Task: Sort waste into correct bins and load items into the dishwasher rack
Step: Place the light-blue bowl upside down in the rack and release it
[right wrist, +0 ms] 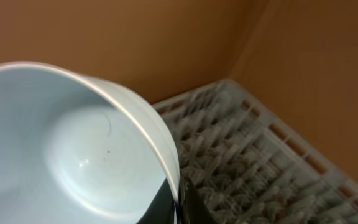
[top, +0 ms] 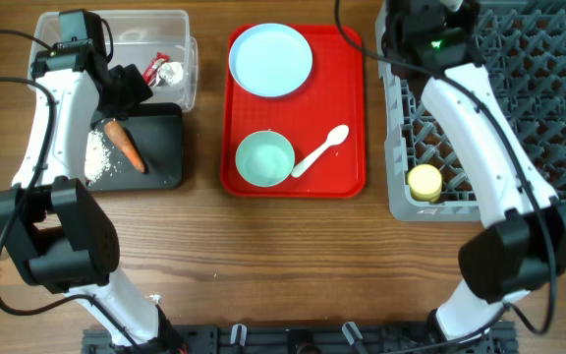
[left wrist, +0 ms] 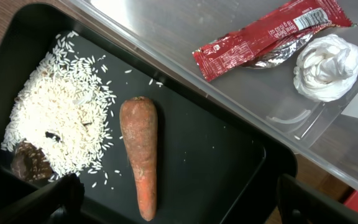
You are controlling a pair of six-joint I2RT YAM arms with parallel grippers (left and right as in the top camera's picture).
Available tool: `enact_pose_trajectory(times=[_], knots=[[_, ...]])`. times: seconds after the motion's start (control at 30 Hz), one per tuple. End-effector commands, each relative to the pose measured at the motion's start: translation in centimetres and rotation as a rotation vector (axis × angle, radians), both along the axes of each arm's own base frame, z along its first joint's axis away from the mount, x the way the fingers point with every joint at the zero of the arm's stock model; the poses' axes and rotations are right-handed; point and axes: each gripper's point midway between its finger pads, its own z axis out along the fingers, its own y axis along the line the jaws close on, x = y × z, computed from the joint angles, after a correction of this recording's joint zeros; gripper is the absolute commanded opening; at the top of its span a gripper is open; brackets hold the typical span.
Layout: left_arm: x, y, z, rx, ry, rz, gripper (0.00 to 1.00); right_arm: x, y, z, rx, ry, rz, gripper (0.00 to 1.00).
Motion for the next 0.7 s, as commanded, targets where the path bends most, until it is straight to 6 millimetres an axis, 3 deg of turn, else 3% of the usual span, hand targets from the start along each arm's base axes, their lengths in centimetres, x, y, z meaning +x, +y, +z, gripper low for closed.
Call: enact_pose_trajectory(times=[0.0,0.17,0.33,0.53,0.67], knots=[[0.3,-0.2,1.2,-0.007,-0.033,0.008,1.00,1.7,-3.3,-1.5,-0.244,0.154,-0.083,0.04],[0.3,-0.2,1.2,-0.007,-0.033,0.008,1.00,4.9,-3.1,-2.5,-0.472,0.287,-0.042,0.04],[0.3,-0.2,1.2,-0.007,-0.033,0.008,1.00,7.8,-2.3,-5.1,-0.675,0.442,0.041,0.04],[0.3,-0.2,1.2,-0.007,-0.033,0.008,1.00,9.1,-2.0,-8.9,-0.769,0.571,0.080,0.04],[0.3,-0.2,1.2,-0.007,-0.033,0.008,1.00,9.3,-2.0,-10.4,-0.767,0.591,0.087,0.04]])
